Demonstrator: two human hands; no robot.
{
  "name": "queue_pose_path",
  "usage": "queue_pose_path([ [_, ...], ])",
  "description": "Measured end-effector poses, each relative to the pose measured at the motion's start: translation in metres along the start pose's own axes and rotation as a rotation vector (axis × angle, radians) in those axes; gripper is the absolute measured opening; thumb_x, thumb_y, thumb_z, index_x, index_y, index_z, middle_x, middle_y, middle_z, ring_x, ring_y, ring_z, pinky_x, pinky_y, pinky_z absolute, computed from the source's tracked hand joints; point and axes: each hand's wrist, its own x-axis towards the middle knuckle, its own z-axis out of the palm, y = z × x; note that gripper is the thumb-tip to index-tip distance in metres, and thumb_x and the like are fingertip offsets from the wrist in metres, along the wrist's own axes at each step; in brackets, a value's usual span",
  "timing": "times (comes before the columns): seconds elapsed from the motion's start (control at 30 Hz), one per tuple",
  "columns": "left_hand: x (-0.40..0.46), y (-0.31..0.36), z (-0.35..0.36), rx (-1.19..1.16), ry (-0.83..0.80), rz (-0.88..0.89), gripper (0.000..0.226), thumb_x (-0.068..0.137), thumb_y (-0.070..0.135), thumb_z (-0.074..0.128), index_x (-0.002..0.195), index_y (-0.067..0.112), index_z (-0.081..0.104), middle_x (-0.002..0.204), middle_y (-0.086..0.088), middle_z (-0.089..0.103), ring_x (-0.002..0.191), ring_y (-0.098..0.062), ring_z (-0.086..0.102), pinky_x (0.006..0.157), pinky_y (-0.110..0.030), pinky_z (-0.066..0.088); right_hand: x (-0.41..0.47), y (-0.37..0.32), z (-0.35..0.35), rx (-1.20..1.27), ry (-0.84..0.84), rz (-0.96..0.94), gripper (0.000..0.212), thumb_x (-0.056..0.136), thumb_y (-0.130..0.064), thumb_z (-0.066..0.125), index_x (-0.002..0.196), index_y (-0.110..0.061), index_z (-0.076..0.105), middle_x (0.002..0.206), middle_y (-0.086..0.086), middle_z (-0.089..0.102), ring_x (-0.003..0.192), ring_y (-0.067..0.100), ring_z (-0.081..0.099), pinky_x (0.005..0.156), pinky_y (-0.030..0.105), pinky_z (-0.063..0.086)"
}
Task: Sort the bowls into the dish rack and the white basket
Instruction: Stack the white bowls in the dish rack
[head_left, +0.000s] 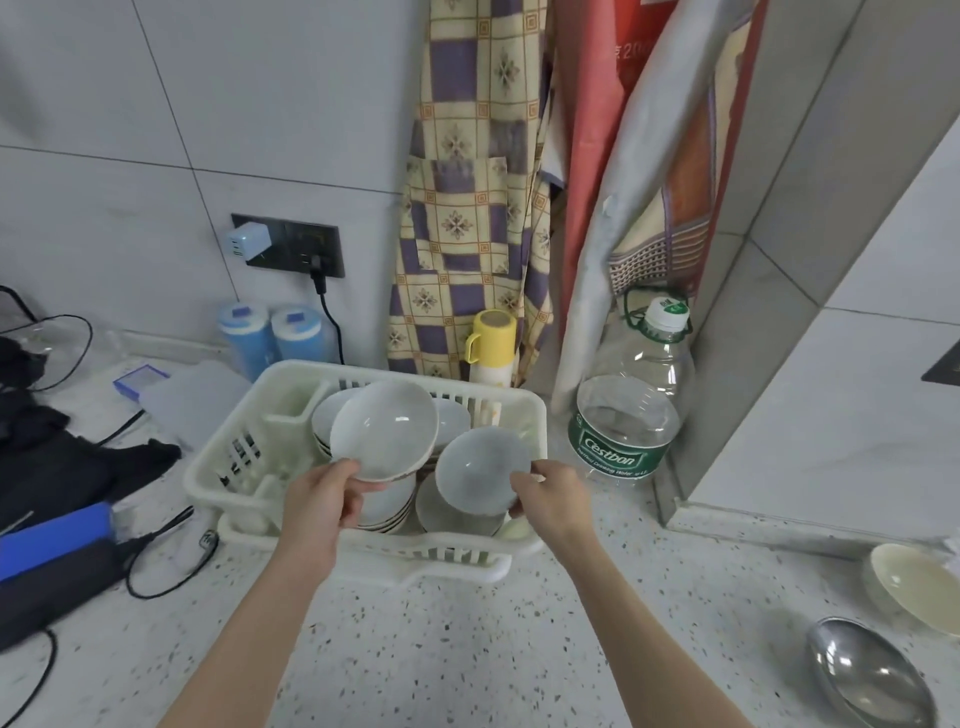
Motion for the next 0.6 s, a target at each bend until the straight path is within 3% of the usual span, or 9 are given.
queue_pose_path([
  [0.1,0.016,-0.002,0.011,-0.057,0.033,0.021,0.028,0.091,0.012,0.058,0.069,0.0,0.069,0.072,-0.024,0.062,0.04,-0.011,0.034,0.04,-0.023,0.025,0.008,0.004,0.009,-0.004,0.007,0.007,0.026,0.082,-0.019,0.056,0.105,-0.012,0.066,0.073,0.011,0.072,0.069,0.022,0.07,0.06,0.03,0.052],
  [0.2,0.026,-0.008,0.018,-0.12,0.087,0.054,0.022,0.088,0.012,0.059,0.067,0.006,0.063,0.059,-0.009,0.067,0.043,-0.012,0.036,0.037,-0.02,0.027,0.013,0.01,0.014,-0.009,0.034,0.01,0.032,0.081,-0.02,0.054,0.111,-0.012,0.064,0.068,0.006,0.071,0.062,0.018,0.069,0.055,0.027,0.049],
  [0.37,0.038,-0.028,0.014,-0.261,0.092,0.041,0.023,0.092,0.013,0.062,0.069,0.01,0.059,0.061,-0.011,0.055,0.04,-0.01,0.037,0.036,-0.019,0.03,0.016,0.014,0.019,-0.09,0.015,0.0,0.034,0.082,-0.019,0.055,0.115,-0.011,0.062,0.08,0.012,0.072,0.075,0.027,0.069,0.071,0.039,0.057],
  [0.6,0.041,-0.038,0.004,-0.249,-0.002,0.052,0.016,0.094,0.013,0.061,0.079,0.008,0.064,0.074,-0.018,0.054,0.038,-0.007,0.039,0.037,-0.018,0.03,0.017,0.011,0.016,-0.194,-0.059,0.005,0.038,0.087,-0.022,0.053,0.124,-0.015,0.057,0.081,0.01,0.074,0.079,0.022,0.069,0.069,0.032,0.053],
])
